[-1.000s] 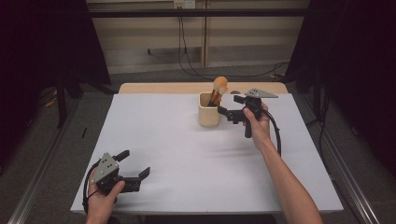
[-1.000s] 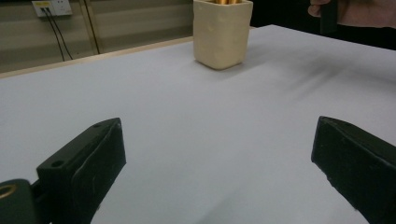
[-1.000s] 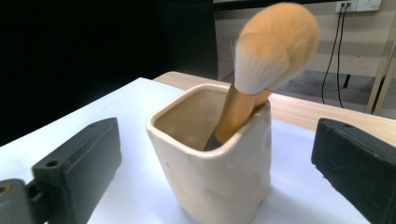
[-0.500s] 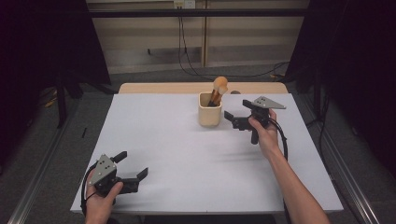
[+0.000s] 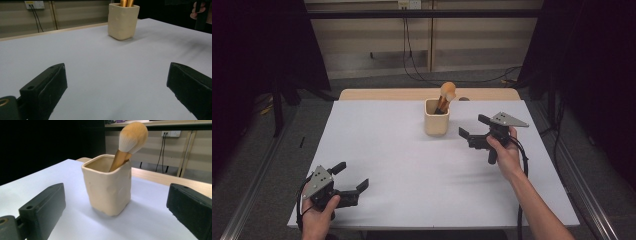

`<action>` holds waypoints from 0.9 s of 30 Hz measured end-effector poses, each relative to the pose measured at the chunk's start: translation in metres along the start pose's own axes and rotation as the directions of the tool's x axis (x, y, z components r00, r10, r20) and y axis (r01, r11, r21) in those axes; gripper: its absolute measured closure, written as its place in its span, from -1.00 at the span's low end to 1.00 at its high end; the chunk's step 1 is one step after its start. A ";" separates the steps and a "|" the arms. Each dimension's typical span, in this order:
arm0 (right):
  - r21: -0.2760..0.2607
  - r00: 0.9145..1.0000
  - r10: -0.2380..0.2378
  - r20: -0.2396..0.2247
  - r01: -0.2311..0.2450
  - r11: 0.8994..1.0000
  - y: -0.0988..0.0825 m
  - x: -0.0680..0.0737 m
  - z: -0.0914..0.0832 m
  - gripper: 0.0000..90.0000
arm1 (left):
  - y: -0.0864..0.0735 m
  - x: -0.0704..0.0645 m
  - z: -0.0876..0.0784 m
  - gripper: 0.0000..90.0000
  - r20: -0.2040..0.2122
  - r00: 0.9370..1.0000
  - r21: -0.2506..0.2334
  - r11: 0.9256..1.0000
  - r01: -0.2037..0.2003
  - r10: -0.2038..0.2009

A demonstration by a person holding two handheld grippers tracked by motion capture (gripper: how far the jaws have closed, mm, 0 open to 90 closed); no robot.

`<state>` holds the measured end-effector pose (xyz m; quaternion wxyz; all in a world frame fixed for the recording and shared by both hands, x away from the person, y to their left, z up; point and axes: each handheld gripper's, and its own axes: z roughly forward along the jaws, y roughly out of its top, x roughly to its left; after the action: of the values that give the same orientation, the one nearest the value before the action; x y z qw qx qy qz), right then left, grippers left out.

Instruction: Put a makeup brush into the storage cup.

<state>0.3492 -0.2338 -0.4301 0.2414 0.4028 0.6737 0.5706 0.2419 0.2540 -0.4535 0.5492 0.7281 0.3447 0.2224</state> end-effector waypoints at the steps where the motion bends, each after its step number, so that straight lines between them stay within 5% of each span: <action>1: -0.005 1.000 -0.007 0.004 0.007 1.000 -0.001 0.001 -0.004 -0.96 | 0.000 0.000 0.000 -0.94 0.000 1.000 0.002 1.000 -0.003 0.003; 27: -0.016 0.998 -0.025 0.056 0.026 1.000 -0.025 0.022 -0.080 -0.97 | 0.001 -0.003 -0.001 -0.94 -0.007 1.000 0.006 1.000 -0.020 0.020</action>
<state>0.2674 -0.2627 -0.4329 0.2708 0.4080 0.6670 0.5615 0.2398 0.2524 -0.4519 0.5436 0.7323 0.3400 0.2294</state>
